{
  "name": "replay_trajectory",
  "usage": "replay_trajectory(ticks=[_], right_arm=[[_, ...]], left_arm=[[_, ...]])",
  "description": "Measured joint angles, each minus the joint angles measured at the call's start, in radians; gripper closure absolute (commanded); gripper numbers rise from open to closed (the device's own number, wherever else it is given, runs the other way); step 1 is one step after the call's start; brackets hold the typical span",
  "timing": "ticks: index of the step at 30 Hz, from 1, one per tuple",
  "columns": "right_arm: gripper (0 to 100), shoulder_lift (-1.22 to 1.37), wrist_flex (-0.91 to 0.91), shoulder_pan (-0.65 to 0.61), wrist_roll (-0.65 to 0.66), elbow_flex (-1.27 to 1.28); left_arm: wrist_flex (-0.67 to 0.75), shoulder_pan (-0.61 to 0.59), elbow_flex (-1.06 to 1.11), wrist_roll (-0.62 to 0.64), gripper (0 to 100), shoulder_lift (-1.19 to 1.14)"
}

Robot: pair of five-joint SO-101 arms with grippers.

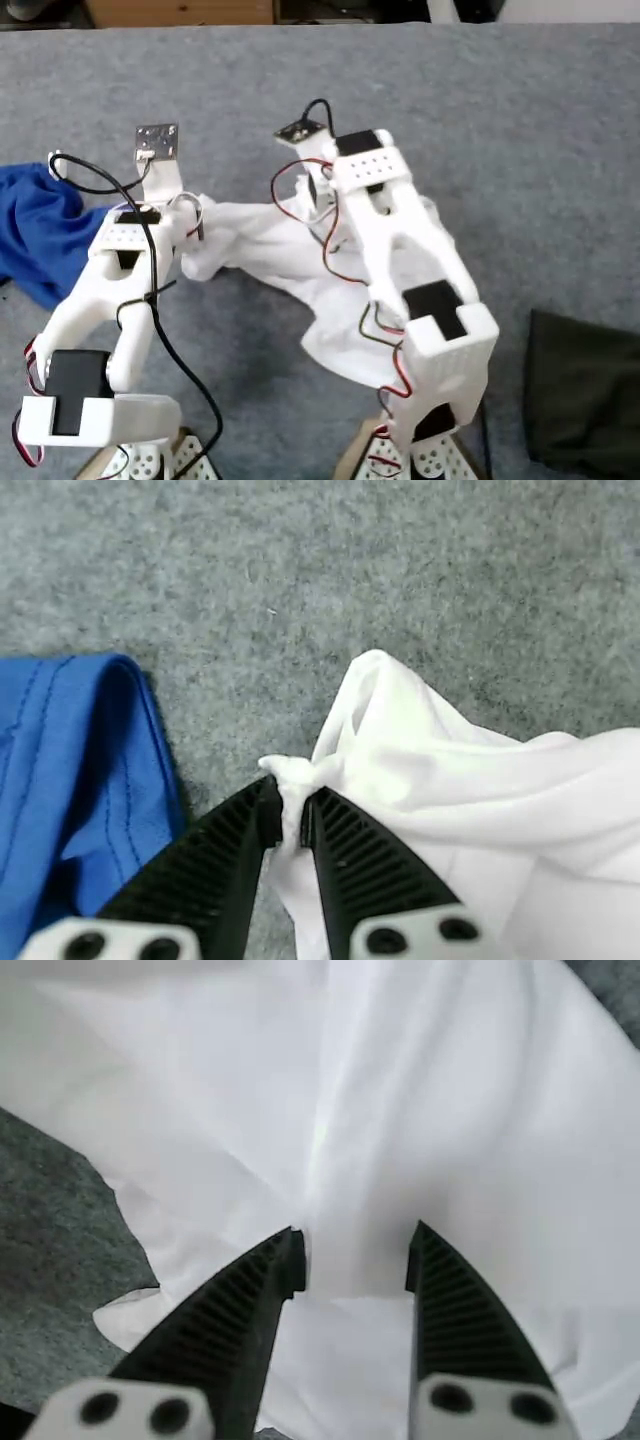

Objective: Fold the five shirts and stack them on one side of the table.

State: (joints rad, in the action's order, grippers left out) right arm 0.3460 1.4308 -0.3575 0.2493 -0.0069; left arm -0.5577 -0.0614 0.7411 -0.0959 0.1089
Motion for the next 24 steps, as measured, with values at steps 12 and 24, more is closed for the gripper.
replay_trajectory(ticks=[12,24], right_arm=[[97.3,0.000,0.000,0.000,0.000,0.000],[99.5,0.000,-0.009,0.046,0.025,0.043]], left_arm=[[0.000,0.000,0.000,0.000,98,0.000],[0.000,0.000,0.000,0.000,98,0.000]])
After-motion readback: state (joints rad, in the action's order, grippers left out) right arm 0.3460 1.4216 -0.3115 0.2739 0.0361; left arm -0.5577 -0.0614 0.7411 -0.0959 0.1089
